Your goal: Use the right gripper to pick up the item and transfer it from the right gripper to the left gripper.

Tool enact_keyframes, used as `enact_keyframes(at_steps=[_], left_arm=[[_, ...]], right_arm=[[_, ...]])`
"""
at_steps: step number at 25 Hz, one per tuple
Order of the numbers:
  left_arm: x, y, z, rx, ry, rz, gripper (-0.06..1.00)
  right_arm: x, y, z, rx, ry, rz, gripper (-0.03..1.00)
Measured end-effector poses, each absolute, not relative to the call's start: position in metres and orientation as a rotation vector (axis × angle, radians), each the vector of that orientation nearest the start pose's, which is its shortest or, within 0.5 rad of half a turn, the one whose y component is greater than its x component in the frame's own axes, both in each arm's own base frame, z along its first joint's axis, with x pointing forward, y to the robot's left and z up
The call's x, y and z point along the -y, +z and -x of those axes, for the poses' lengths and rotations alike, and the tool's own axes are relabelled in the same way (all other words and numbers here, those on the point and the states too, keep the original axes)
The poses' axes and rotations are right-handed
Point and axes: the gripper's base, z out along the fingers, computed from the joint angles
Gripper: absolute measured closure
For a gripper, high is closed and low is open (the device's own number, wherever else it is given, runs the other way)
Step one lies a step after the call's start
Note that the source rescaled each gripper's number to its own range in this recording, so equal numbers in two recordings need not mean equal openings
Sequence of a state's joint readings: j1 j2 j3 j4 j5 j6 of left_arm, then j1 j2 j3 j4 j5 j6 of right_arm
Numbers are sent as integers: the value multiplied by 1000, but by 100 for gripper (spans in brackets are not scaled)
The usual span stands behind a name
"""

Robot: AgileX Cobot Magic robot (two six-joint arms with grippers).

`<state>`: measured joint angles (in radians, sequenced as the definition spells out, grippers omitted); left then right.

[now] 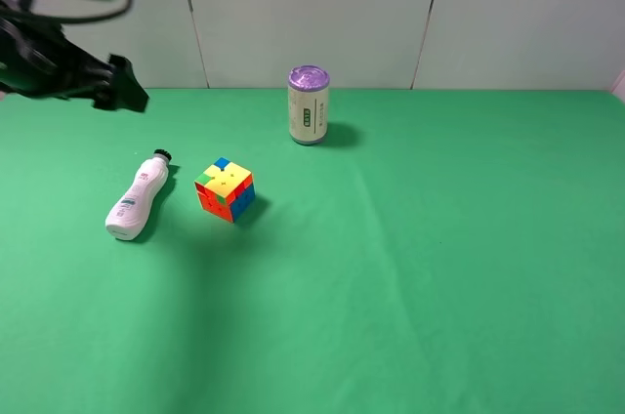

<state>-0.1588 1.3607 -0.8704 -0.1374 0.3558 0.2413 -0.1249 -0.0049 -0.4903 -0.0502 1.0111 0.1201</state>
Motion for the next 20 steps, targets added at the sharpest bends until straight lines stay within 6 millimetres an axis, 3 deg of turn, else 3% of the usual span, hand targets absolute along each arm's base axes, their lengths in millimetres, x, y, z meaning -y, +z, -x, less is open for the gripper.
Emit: enact_keyframes(at_steps=[3, 7, 14, 20], left_arm=[[41, 286, -250, -2233, -45, -303, -3], [33, 297, -202, -2153, -37, -267, -3], [21, 296, -116, -2040, -54, -273, -3], [12, 298, -67, -1954, -96, -199, -3]], right_arm=[[4, 279, 3, -1984, -63, -245, -3], [4, 279, 3, -1984, -63, -245, -3], [4, 279, 3, -1985, -63, -245, -3], [4, 279, 3, -1985, -63, -245, -3]])
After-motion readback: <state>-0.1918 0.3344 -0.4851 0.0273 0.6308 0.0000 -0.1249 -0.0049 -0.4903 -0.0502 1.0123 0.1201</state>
